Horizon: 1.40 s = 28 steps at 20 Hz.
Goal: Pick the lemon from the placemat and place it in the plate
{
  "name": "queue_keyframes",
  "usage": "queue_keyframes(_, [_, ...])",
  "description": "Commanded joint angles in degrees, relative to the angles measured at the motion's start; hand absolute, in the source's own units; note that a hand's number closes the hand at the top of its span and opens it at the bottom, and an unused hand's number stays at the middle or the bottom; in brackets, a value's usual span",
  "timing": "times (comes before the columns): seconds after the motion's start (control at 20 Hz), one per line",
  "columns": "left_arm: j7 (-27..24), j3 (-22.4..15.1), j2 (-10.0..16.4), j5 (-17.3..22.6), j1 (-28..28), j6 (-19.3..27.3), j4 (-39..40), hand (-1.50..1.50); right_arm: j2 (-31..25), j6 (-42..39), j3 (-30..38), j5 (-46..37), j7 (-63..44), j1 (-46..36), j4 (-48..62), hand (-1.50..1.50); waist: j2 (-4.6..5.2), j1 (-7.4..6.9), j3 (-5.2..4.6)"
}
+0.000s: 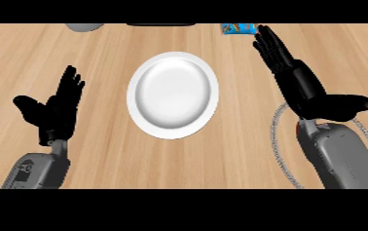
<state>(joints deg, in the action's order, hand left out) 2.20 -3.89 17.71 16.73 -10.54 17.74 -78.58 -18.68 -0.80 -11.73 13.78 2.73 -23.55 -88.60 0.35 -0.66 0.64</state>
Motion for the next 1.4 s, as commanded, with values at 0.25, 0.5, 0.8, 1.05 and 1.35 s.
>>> queue_keyframes(0.25, [-4.7, -0.1, 12.0, -10.1, 7.1, -0.3, 0.4, 0.00, 6.7, 22.3, 29.2, 12.9, 6.0, 8.9, -3.5, -1.50, -2.29, 7.67, 0.39])
queue_keyframes(0.5, [-6.8, -1.4, 12.6, -10.9, 11.5, -1.9, -0.2, 0.00, 4.8, 42.6, 39.1, 0.0, 11.2, 18.2, -1.8, -1.50, -1.56, 6.67, -0.63])
queue_keyframes(0.8, [-10.3, -3.5, 12.2, -12.9, 17.2, -1.8, -5.6, 0.00, 18.3, 50.6, 38.6, 0.4, 17.6, 32.6, -22.8, -1.50, -1.34, 2.96, -0.70])
queue_keyframes(1.05, [-10.6, -3.9, 10.7, -13.0, 15.4, -3.0, -4.1, 0.00, 18.6, 48.8, 22.9, -4.1, 9.9, 51.8, -33.8, -1.50, -0.68, 2.44, -0.80])
queue_keyframes(1.35, [-10.0, -3.9, 11.5, -13.2, 15.8, -3.9, -6.9, 0.00, 6.1, 44.2, 22.5, -9.5, -7.6, 63.6, -32.7, -1.50, -0.14, 1.08, -0.82])
